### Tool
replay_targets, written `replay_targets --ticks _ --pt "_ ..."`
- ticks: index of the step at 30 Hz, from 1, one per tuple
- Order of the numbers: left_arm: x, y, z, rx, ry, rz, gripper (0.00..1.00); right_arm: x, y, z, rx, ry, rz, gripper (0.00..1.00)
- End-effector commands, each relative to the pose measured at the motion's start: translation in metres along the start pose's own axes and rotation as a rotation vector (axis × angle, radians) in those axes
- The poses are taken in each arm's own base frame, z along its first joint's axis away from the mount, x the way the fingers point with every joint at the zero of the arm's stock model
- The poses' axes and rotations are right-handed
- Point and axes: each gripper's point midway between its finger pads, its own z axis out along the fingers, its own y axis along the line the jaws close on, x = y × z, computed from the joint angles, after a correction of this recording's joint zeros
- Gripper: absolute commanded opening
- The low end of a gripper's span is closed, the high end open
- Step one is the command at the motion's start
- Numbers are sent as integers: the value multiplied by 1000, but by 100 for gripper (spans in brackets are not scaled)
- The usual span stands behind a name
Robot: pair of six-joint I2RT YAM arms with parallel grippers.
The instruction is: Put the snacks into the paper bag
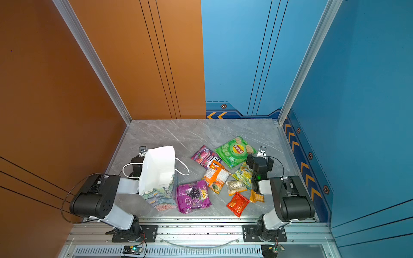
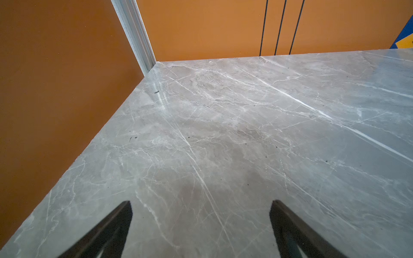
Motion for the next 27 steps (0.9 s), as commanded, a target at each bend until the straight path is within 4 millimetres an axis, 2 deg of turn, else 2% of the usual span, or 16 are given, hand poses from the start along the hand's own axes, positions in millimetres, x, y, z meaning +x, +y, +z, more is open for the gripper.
replay_targets --ticks 1,27 --pt "-4 1 -2 -10 -20 4 98 -7 1 1 7 -18 2 100" --pt "-4 1 -2 -7 -21 -1 98 -7 0 1 5 -19 4 100"
